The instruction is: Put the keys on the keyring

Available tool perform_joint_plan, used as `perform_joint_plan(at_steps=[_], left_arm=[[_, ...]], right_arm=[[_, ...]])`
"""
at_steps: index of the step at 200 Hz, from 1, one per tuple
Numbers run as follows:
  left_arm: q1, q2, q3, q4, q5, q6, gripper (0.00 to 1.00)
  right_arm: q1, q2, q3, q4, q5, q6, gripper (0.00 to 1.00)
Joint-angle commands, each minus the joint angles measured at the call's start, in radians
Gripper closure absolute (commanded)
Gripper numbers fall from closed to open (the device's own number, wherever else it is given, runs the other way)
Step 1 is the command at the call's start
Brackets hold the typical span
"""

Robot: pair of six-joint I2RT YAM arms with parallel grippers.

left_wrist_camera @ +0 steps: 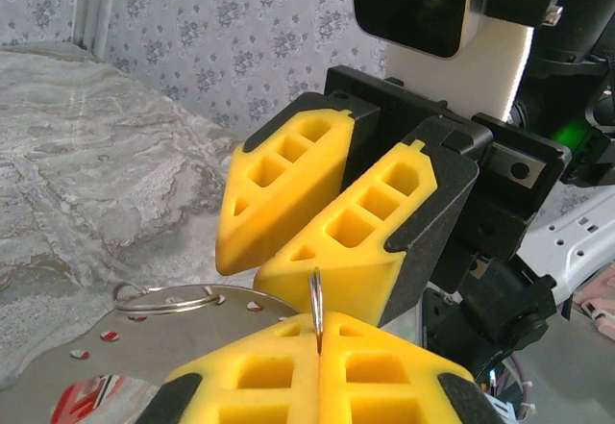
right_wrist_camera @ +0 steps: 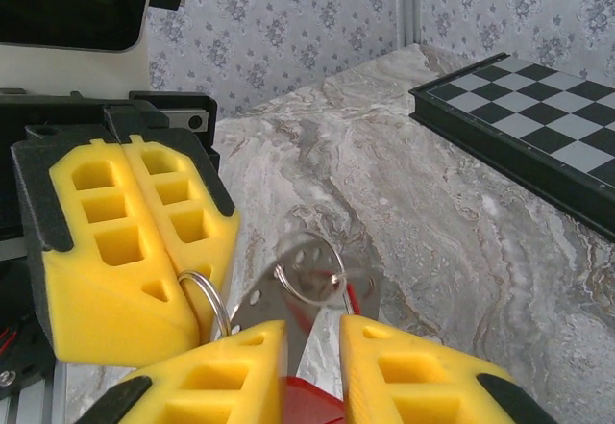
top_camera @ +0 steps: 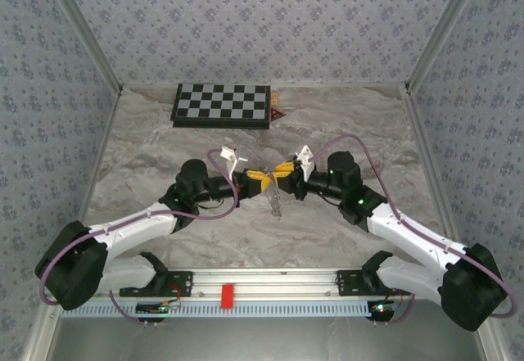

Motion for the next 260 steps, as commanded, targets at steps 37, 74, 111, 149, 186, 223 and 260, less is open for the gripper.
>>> perform_joint_plan(at_steps=[37,74,111,149,186,223,260], left_arm=[[-0.009,-0.015,0.031,0.1,-0.005,-0.012,1.0],[-0.012,-0.013,0.031,0.098,0.001,-0.01,1.0],[-0.014,-0.014,0.031,0.094,0.005,-0.009,1.0],[-0.017,-0.013,0.031,0.09,0.005,-0.004,1.0],[-0.017,-0.013,0.033,0.087,0.002,-0.001,1.0],[-0.019,-0.001,0.038,0.096,0.018,-0.004,1.0],[-0.019,0.004,0.046,0.09,0.034,-0.006,1.0]], right_arm=[[-0.076,-0.067,-0.092,0.189,-0.119,0.161,0.71],[-0.087,-0.027,-0.08,0.276,-0.24,0.224,0.7],[-0.087,0.028,-0.047,0.296,-0.29,0.243,0.77],[-0.081,0.059,-0.035,0.313,-0.308,0.251,0.78],[-0.079,0.067,-0.035,0.315,-0.315,0.25,0.78],[-0.076,0.079,-0.033,0.333,-0.34,0.262,0.9],[-0.071,0.095,-0.028,0.363,-0.396,0.288,0.91]])
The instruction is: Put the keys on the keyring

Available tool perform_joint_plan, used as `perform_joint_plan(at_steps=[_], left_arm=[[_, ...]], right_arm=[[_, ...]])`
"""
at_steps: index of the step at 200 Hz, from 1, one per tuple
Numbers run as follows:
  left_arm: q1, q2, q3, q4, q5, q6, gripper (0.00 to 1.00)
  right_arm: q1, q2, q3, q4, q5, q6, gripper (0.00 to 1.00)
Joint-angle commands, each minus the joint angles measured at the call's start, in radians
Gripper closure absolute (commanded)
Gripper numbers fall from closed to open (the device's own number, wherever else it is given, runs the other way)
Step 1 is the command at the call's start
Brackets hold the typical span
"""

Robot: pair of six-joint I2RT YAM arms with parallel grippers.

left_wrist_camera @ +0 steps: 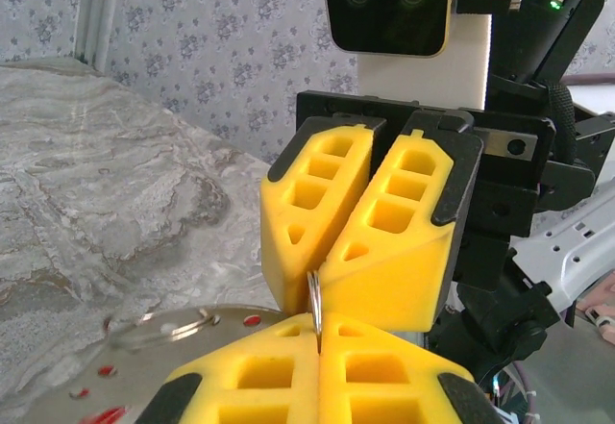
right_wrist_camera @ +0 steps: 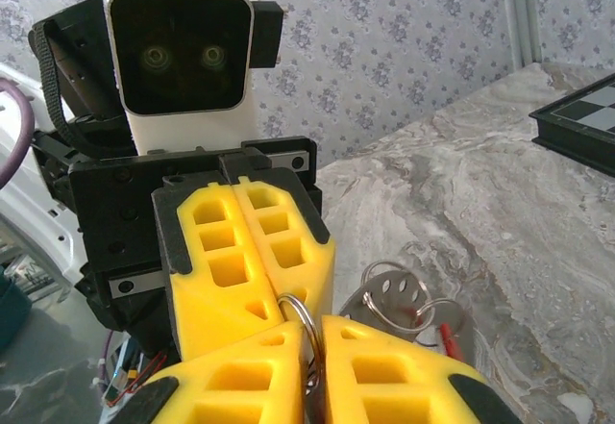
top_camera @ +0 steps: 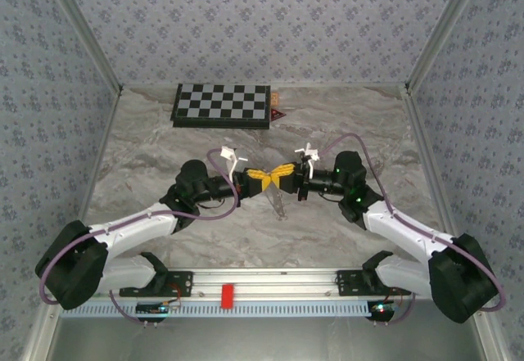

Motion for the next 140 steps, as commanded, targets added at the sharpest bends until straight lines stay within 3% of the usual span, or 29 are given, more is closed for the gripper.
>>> perform_joint_plan(at_steps=[1,14,71,96,140], left_arm=[[-0.01,0.002,0.046,0.062,0.047,-0.005,1.0],[-0.011,0.0,0.046,0.058,0.048,-0.004,1.0],[-0.007,-0.034,0.054,-0.026,0.041,0.034,1.0],[0.019,-0.08,0.056,-0.127,0.039,0.072,0.72],[0.06,-0.14,0.068,-0.301,0.063,0.161,0.68]], right_arm=[[0.013,0.013,0.036,0.045,-0.074,0.028,0.91],[0.014,0.019,0.039,0.05,-0.092,0.032,1.0],[0.011,0.003,0.076,-0.121,-0.098,-0.066,1.0],[0.006,-0.018,0.127,-0.298,-0.096,-0.179,1.0],[0.016,-0.005,0.241,-0.587,-0.061,-0.361,1.0]])
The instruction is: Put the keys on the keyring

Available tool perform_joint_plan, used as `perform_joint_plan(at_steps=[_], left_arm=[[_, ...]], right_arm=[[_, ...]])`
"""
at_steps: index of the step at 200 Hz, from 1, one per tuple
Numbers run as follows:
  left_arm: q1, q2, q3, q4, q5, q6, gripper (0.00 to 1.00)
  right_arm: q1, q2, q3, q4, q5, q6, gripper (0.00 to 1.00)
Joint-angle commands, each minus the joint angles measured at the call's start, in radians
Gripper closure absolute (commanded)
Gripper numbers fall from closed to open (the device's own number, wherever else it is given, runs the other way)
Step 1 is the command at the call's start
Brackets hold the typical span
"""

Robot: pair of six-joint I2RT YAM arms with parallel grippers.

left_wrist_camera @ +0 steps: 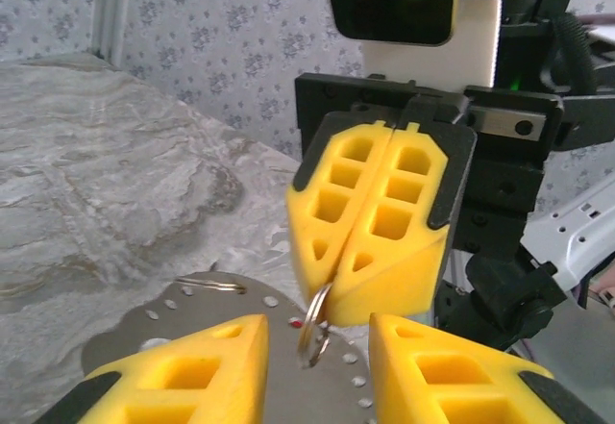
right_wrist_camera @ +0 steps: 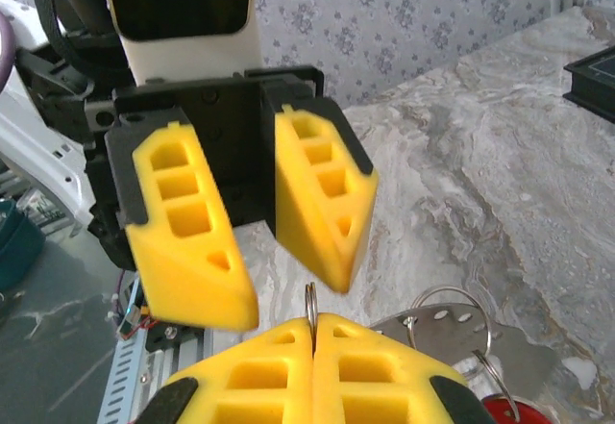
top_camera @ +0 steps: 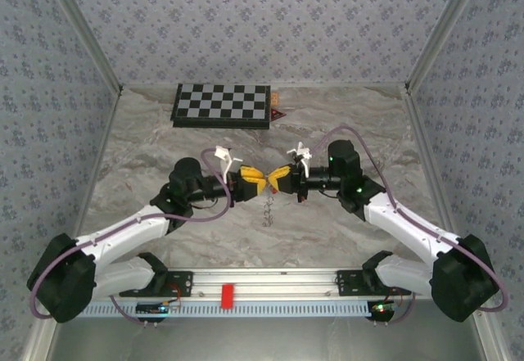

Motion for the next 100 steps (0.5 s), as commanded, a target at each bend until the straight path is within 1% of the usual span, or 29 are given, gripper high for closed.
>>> perform_joint_plan(at_steps=[1,40,100], left_arm=[[0.012,-0.035,0.054,-0.12,0.039,0.082,0.68],[0.027,-0.038,0.067,-0.201,0.064,0.128,0.68],[0.031,-0.024,0.079,-0.252,0.081,0.165,0.68]], right_arm=[[0.012,-0.01,0.081,-0.202,-0.004,-0.144,1.0],[0.026,0.009,0.121,-0.276,0.025,-0.202,1.0],[0.049,0.06,0.19,-0.392,0.05,-0.279,1.0]])
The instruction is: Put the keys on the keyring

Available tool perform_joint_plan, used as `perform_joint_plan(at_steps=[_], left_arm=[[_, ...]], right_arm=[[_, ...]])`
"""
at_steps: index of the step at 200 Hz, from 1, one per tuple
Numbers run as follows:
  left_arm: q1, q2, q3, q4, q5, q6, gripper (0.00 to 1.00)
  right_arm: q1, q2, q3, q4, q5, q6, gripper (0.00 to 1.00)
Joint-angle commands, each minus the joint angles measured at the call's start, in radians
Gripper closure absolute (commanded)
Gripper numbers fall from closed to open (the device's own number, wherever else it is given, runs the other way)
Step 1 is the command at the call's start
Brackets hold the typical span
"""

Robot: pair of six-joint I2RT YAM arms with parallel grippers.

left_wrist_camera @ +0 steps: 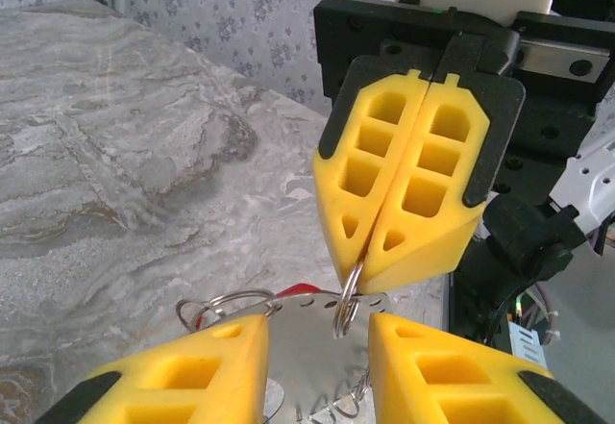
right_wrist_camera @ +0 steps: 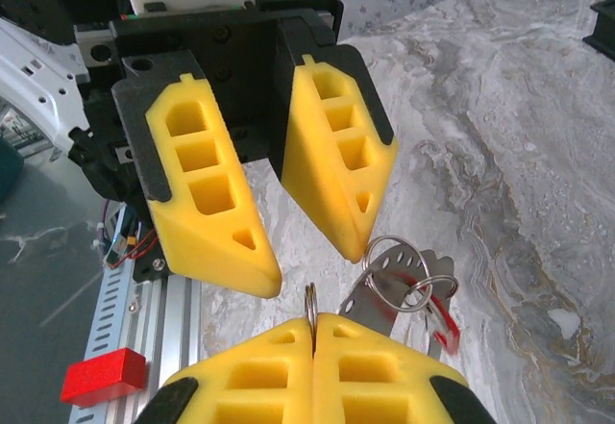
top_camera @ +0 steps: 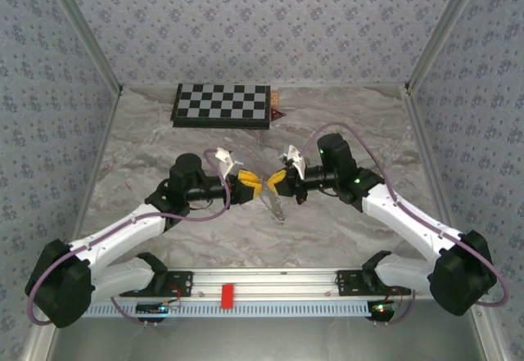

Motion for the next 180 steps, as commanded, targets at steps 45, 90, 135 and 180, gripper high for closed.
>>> perform_joint_plan(at_steps=[45,90,135,180], left_arm=[[0.003,0.033,0.062,-0.072,0.067,0.06,0.68],[0.0,0.066,0.089,-0.118,0.082,0.084,0.7],[-0.001,0.064,0.093,-0.108,0.081,0.083,0.71],[-0.002,0.075,0.098,-0.122,0.087,0.09,0.74]], right_arm=[[0.028,0.034,0.077,-0.089,0.026,-0.073,1.0],[0.029,0.037,0.081,-0.093,0.027,-0.078,1.0],[0.035,0.044,0.085,-0.107,0.019,-0.085,1.0],[0.045,0.049,0.092,-0.121,0.028,-0.093,1.0]])
